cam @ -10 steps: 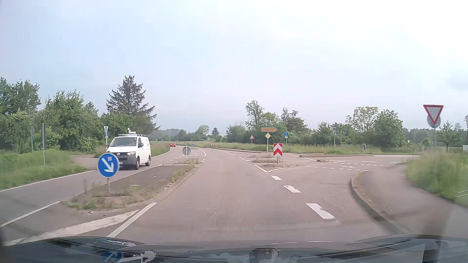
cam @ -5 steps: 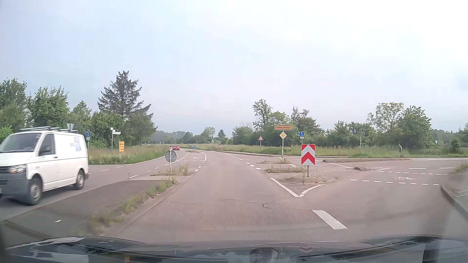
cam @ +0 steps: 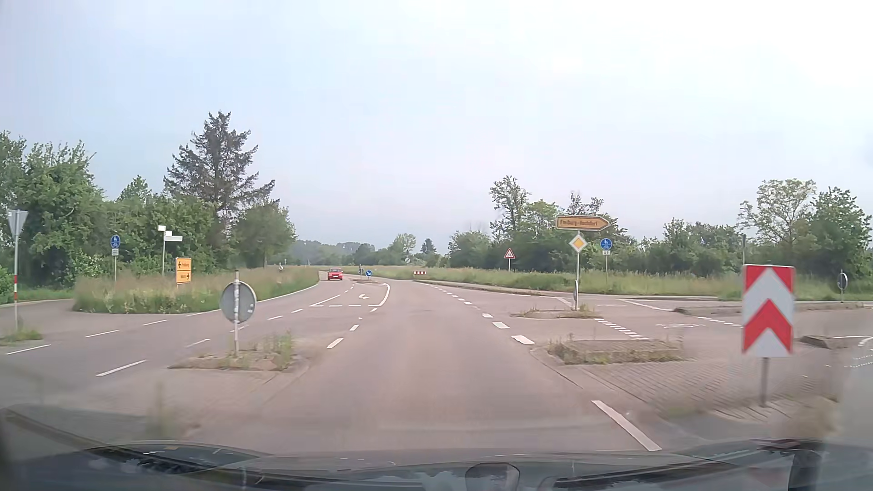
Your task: Follow the waypoints while adhering to traffic rules and regulations
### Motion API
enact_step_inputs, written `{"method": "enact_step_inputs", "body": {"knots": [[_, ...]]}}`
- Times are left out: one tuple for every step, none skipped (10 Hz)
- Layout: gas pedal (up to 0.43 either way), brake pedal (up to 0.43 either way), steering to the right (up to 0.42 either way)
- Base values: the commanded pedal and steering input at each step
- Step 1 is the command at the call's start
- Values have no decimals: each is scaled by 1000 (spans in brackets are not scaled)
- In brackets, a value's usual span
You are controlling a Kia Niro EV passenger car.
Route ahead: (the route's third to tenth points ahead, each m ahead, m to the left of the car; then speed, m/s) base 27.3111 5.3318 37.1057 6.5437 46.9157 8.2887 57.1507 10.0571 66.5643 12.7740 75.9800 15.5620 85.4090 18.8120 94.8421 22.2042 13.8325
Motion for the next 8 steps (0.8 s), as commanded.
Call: {"method": "enact_step_inputs", "body": {"knots": [[150, 0, -20], [150, 0, -20], [150, 0, -20], [150, 0, -19], [150, 0, -18], [150, 0, -18], [150, 0, -18], [150, 0, -18]]}}
